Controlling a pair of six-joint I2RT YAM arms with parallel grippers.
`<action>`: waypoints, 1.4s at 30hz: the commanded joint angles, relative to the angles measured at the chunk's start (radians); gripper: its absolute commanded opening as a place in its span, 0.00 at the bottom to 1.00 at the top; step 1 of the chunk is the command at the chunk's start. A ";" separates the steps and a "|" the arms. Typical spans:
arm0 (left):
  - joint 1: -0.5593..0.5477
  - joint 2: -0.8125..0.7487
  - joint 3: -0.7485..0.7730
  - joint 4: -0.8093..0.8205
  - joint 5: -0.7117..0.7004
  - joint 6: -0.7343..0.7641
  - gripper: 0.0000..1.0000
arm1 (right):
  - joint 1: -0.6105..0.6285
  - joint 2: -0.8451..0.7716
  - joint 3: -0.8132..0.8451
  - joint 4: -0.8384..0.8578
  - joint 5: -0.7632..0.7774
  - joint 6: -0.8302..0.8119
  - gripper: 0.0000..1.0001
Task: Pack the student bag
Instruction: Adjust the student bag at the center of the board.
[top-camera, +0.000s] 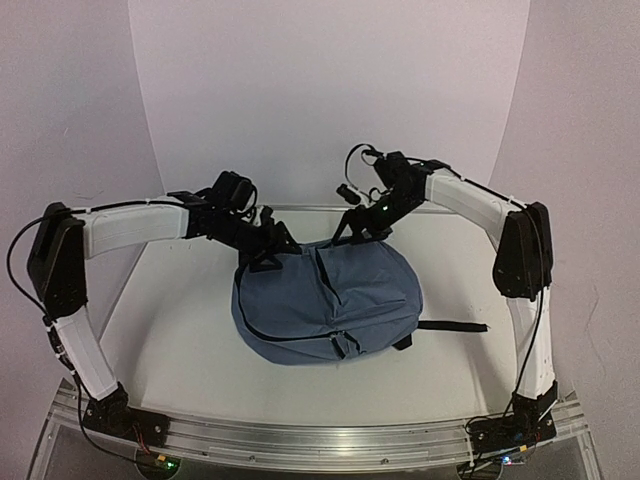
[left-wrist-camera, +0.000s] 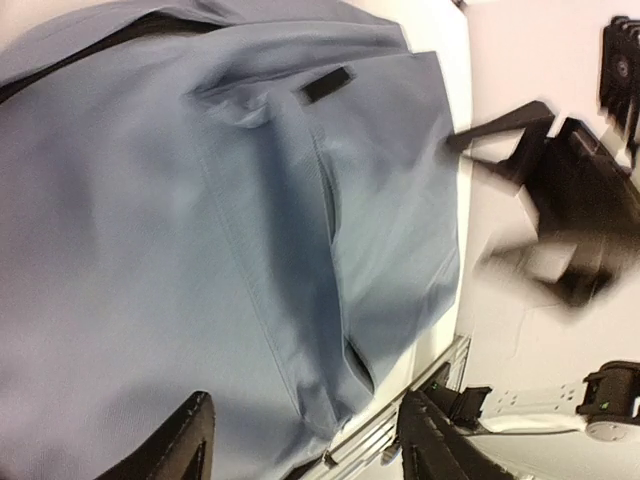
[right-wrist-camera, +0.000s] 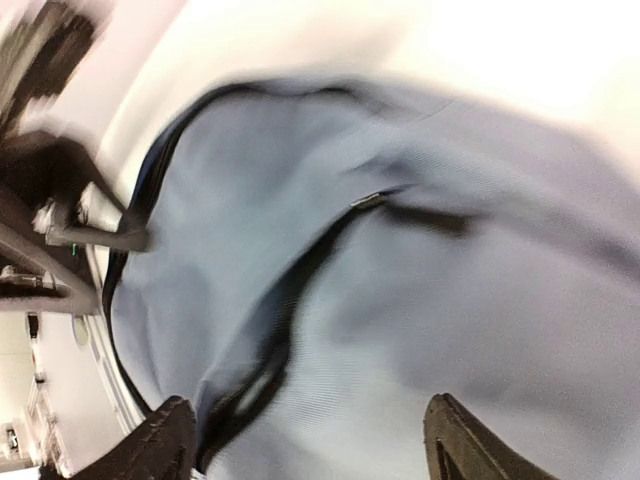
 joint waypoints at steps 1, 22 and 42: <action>-0.003 -0.176 -0.139 -0.140 -0.185 -0.099 0.71 | -0.055 -0.022 0.082 -0.010 0.056 -0.009 0.84; 0.028 -0.057 -0.201 -0.235 -0.115 -0.151 0.41 | -0.118 0.086 -0.052 -0.172 0.035 -0.217 0.79; 0.303 0.601 0.794 -0.370 0.018 0.209 0.57 | 0.071 -0.245 -0.352 -0.298 -0.083 -0.436 0.79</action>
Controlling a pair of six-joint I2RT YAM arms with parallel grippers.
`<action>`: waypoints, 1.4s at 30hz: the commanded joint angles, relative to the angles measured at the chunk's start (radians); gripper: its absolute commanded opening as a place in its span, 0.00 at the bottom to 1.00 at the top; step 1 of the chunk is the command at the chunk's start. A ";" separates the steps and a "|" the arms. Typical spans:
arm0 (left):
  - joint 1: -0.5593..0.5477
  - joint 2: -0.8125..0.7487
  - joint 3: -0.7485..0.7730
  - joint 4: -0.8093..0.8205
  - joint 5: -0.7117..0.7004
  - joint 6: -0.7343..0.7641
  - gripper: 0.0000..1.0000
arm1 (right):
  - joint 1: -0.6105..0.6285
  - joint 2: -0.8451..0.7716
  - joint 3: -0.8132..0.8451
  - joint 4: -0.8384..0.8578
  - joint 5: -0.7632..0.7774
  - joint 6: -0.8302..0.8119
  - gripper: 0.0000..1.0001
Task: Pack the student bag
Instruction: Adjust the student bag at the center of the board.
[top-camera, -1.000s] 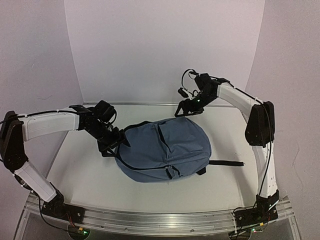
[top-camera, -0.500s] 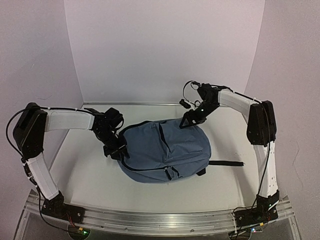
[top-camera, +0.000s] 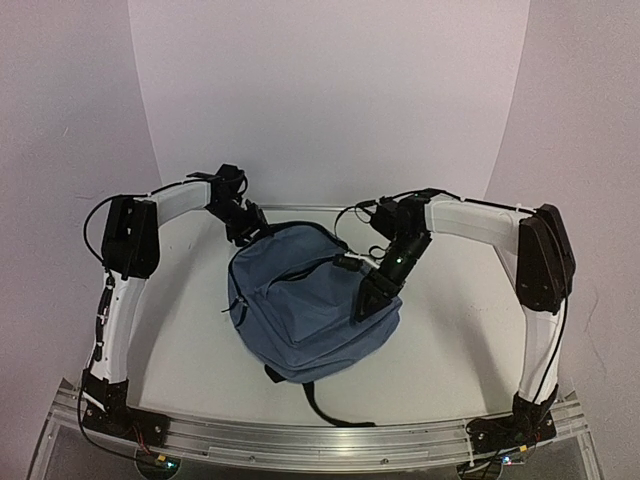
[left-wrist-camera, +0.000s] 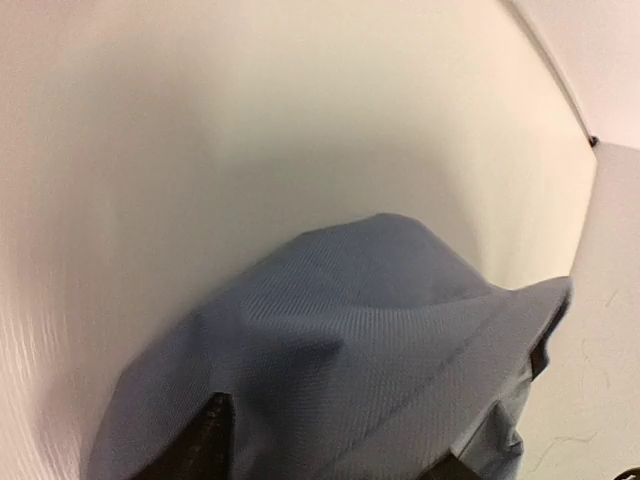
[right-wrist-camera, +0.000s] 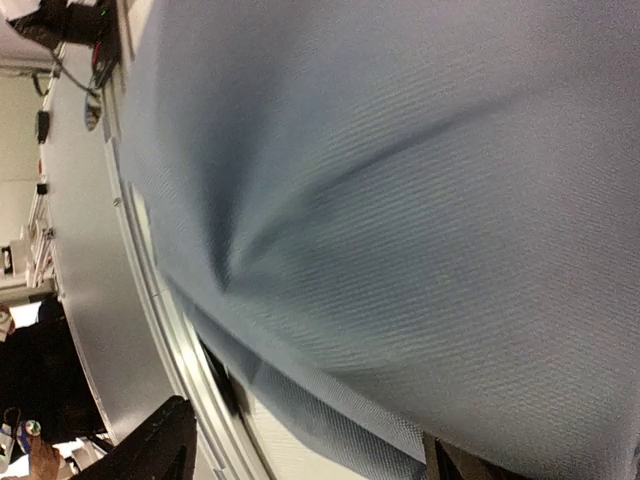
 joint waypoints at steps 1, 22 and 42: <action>0.018 -0.070 0.020 0.016 0.022 0.045 0.60 | -0.026 -0.052 0.096 -0.050 -0.039 -0.022 0.80; -0.034 -0.599 -0.826 0.174 0.011 -0.192 0.67 | -0.199 0.300 0.342 -0.016 -0.200 0.164 0.76; -0.005 -0.163 -0.063 0.026 -0.044 0.035 0.61 | -0.091 -0.171 -0.181 0.238 -0.150 0.262 0.67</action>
